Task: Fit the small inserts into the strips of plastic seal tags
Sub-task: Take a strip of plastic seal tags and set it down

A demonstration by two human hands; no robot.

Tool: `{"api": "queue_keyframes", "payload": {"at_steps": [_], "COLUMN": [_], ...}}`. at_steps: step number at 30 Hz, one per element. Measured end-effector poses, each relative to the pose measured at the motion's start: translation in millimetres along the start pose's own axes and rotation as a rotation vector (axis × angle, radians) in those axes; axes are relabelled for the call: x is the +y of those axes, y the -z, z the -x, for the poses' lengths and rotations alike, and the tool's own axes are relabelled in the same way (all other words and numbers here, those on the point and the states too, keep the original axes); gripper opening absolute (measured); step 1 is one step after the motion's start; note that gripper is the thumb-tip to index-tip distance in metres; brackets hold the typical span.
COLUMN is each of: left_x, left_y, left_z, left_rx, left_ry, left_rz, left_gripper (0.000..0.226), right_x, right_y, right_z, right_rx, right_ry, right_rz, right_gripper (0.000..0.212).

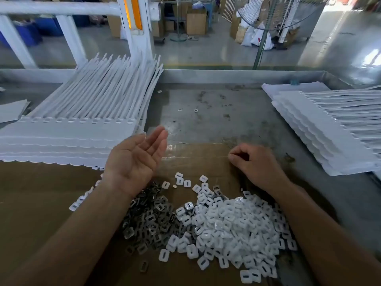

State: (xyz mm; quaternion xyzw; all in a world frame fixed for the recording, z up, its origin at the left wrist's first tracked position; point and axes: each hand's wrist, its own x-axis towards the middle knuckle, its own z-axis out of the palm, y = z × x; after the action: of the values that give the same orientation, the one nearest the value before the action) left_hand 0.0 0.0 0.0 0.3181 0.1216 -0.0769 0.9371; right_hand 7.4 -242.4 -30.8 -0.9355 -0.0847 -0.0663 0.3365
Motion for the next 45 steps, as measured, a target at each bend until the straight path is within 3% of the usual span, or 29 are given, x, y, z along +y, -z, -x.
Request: {"api": "queue_keyframes", "payload": {"at_steps": [5, 10, 16, 22, 26, 29, 33, 35, 38, 41, 45], "left_x": [7.9, 3.1, 15.9, 37.7, 55.3, 63.7, 68.4, 65.4, 49.0, 20.4, -12.7], "left_y": [1.0, 2.0, 7.3, 8.9, 13.6, 16.1, 18.6, 16.7, 7.4, -5.8, -14.2], "left_z": [-1.0, -1.9, -14.5, -14.1, -17.2, -24.8, -27.1, -22.7, -13.7, -3.6, 11.4], "left_rx": [0.028, 0.079, 0.177, 0.151, 0.153, 0.236, 0.241, 0.2, 0.163, 0.115, 0.019], "left_ry": [-0.022, -0.094, -0.349, -0.137, -0.086, -0.181, -0.224, -0.254, -0.282, -0.305, -0.346], "left_rz": [0.184, 0.099, -0.163, 0.078, -0.119, -0.238, -0.106, -0.195, -0.331, -0.378, -0.517], "left_gripper": [0.042, 0.015, 0.014, 0.049, 0.064, 0.045, 0.015, 0.015, 0.033, 0.008, 0.021], "right_x": [0.1, 0.8, 0.9, 0.2, -1.0, -2.2, 0.3, 0.5, -0.3, -6.3, -31.7], "right_y": [-0.4, 0.7, 0.2, -0.4, -0.4, -1.0, -1.6, -1.7, -1.4, 0.9, 9.0], "right_z": [-1.0, -1.2, -0.4, -0.3, 0.5, 0.5, -0.2, -0.9, -1.3, -0.3, 7.4], "right_rx": [0.0, 0.011, -0.002, 0.003, -0.006, -0.011, -0.007, -0.013, -0.028, -0.016, 0.005], "right_ry": [0.003, 0.008, 0.019, 0.015, 0.017, 0.015, 0.009, 0.01, 0.005, 0.005, 0.038], "right_rz": [0.033, 0.066, 0.052, 0.03, 0.036, 0.038, 0.035, 0.04, 0.059, 0.057, -0.195], "right_gripper": [0.004, 0.006, 0.006, 0.005, 0.009, 0.009, 0.005, 0.007, 0.005, 0.007, 0.007]}}
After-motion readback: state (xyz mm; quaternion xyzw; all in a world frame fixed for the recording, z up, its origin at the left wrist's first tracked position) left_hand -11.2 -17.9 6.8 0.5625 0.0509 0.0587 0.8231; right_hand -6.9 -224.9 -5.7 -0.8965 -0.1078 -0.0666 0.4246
